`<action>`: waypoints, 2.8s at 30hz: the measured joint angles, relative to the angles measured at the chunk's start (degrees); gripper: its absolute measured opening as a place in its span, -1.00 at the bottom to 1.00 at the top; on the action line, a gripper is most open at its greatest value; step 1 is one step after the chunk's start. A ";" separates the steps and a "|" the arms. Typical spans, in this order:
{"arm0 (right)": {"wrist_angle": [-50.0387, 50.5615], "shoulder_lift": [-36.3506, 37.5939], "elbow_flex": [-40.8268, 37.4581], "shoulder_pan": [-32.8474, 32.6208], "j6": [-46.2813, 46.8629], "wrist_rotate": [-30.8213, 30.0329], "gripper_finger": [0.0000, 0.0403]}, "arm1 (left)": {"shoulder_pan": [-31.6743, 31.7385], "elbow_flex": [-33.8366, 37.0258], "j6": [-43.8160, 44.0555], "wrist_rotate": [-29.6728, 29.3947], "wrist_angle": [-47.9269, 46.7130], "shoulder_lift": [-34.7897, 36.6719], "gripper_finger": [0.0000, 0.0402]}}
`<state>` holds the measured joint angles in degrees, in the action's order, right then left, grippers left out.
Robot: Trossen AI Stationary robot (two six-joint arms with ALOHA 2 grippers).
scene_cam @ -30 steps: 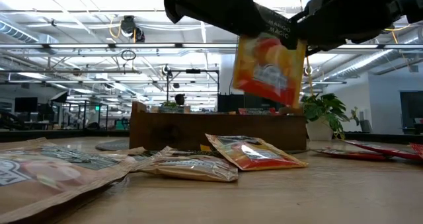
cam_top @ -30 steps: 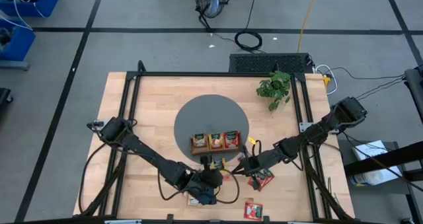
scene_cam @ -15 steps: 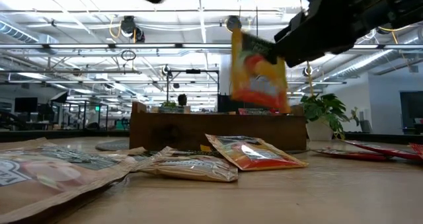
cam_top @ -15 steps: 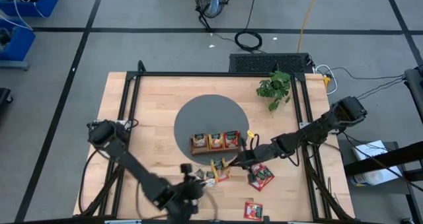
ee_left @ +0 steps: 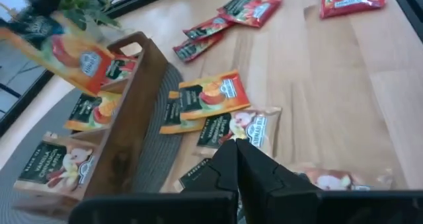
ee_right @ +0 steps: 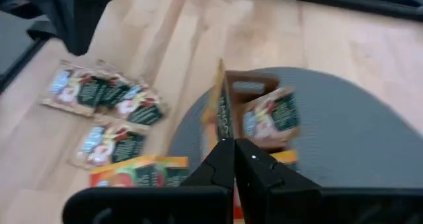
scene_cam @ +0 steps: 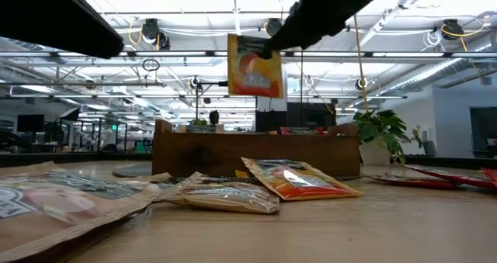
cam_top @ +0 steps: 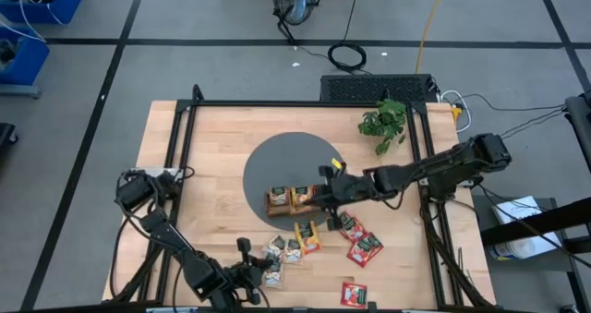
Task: Pick & Place Tea
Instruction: Put the top yellow tea bag into the middle section of the wooden organizer, then put the brown tea bag into the left section of the wooden organizer
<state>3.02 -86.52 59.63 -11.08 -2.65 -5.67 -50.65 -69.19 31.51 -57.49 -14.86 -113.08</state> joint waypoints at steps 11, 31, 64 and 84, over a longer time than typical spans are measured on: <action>1.80 -0.44 -0.85 7.06 -1.11 2.91 -1.00 | 1.50 0.26 -0.15 5.33 1.06 0.00 -0.82; -11.80 -1.04 -10.27 8.12 1.32 3.05 -1.00 | 1.50 0.26 -1.23 5.33 1.06 0.00 -0.81; -16.28 -10.17 -10.35 8.36 2.04 5.97 -0.62 | 1.57 0.24 1.12 7.31 1.81 0.00 -0.81; -31.67 -10.41 -10.31 -6.47 1.70 5.80 -0.25 | -2.69 0.19 11.54 19.21 9.51 -0.58 -0.81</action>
<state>-28.64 -96.93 49.32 -17.55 -0.95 0.13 -53.34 -68.99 43.05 -38.28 -5.35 -113.66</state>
